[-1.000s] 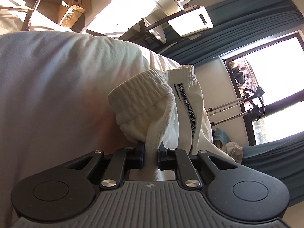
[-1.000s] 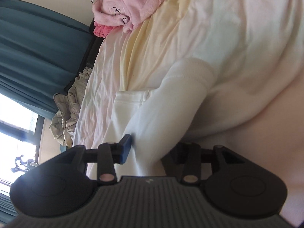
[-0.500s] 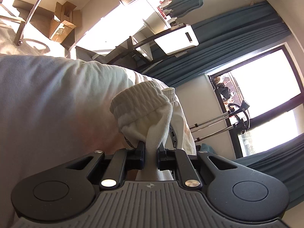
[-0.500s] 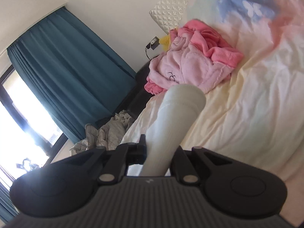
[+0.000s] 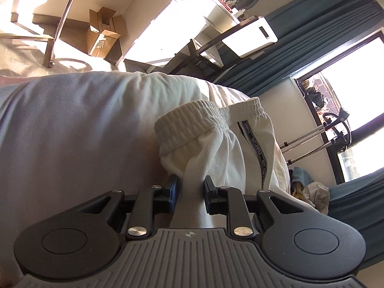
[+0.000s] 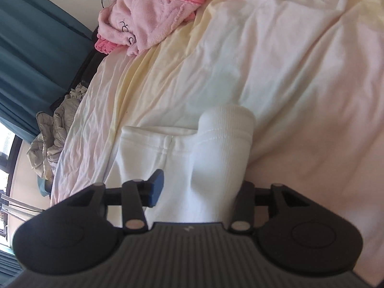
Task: Fold clothes
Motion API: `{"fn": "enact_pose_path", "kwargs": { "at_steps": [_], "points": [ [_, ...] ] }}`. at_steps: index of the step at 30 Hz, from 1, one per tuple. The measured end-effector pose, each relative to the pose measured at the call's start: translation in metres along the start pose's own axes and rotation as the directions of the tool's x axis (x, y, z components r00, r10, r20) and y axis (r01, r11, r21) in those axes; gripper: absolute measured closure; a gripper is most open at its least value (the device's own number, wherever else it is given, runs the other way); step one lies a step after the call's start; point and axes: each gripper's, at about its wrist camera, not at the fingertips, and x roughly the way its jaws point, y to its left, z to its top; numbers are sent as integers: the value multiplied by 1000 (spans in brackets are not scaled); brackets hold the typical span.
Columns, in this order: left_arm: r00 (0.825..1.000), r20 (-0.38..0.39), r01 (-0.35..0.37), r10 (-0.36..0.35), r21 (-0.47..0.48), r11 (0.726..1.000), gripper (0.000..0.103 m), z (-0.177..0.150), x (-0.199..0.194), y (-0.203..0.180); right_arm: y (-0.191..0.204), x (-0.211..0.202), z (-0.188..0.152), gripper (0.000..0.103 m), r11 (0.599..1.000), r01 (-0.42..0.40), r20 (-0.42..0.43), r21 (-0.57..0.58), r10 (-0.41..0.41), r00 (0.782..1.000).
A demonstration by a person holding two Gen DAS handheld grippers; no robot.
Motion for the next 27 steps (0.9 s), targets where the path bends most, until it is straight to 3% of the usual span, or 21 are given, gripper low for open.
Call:
{"fn": "enact_pose_path", "kwargs": {
  "at_steps": [2,4,8,13,16,19,21,24,27],
  "points": [
    [995,101,-8,1,73,997,62,-2,-20,-9,9,-14,-3,38,998,18,58,-53,-15,998],
    [986,164,-1,-25,154,988,37,-6,-34,-21,18,-27,-4,35,995,24,124,-100,-12,992],
    [979,181,29,-96,342,939,36,-26,-44,-53,36,-49,-11,34,975,1,200,-222,44,979],
    [983,100,83,-154,505,859,31,-63,-35,-79,67,-64,-28,34,916,-76,193,-394,163,968],
    [984,39,117,-171,580,806,31,-87,-28,-88,89,-69,-44,34,848,-213,103,-486,298,949],
    [983,-24,157,-182,624,765,31,-109,-20,-94,111,-75,-71,34,757,-360,-33,-545,409,912],
    [981,-52,173,-184,652,738,30,-124,-12,-99,124,-73,-91,34,698,-455,-138,-554,462,876],
    [979,-89,191,-181,694,694,30,-147,2,-108,147,-61,-125,34,610,-588,-304,-531,511,804],
    [974,-127,221,-189,732,644,30,-167,16,-114,174,-42,-159,34,534,-658,-410,-531,518,751]
  ]
}}
